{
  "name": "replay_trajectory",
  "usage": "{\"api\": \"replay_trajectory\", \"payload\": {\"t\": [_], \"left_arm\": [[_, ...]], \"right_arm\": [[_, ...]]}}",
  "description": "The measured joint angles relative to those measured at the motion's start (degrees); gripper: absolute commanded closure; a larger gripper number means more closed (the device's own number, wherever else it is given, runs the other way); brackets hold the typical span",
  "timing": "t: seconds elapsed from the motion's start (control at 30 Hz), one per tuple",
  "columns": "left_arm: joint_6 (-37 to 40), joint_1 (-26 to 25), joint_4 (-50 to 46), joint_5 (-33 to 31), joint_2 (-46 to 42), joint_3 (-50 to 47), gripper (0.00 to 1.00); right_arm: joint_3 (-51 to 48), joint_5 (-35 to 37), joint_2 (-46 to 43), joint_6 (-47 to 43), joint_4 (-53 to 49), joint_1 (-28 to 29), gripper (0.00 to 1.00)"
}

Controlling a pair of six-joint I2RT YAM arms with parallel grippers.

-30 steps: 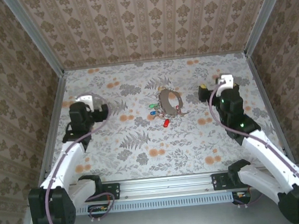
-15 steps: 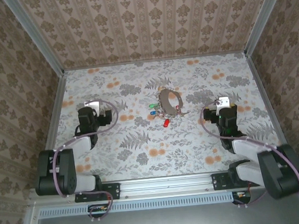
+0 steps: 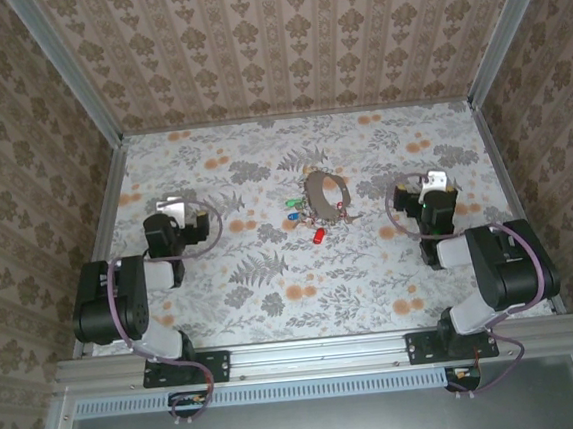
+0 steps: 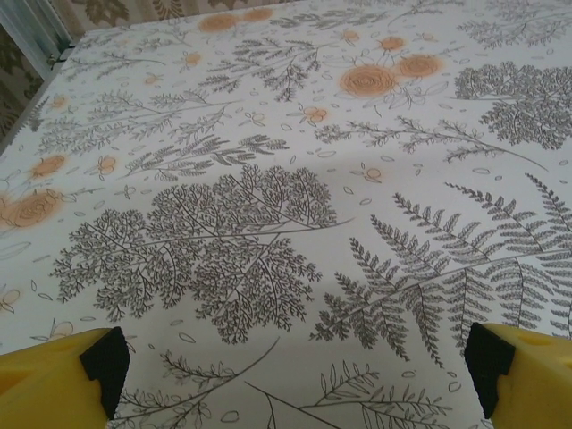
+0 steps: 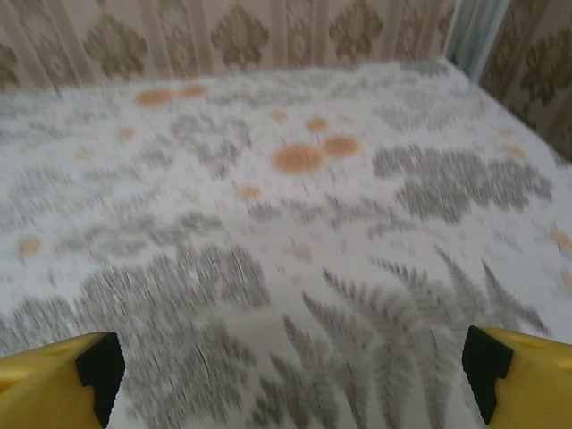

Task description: Put the keys on the keyring

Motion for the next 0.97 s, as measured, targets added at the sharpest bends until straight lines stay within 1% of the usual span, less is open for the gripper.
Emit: {"api": "replay_trajectory", "payload": {"t": [0.3,0.97], "left_arm": [[0.0,0.0,0.3,0.1,0.0,0.0,0.0],[0.0,0.0,0.6,0.1,0.0,0.0,0.0]], "right_arm": [[1.3,0.0,0.0,0.0,-2.3,0.6,0.0],[1.3,0.0,0.0,0.0,-3.4,0.6,0.0]]}}
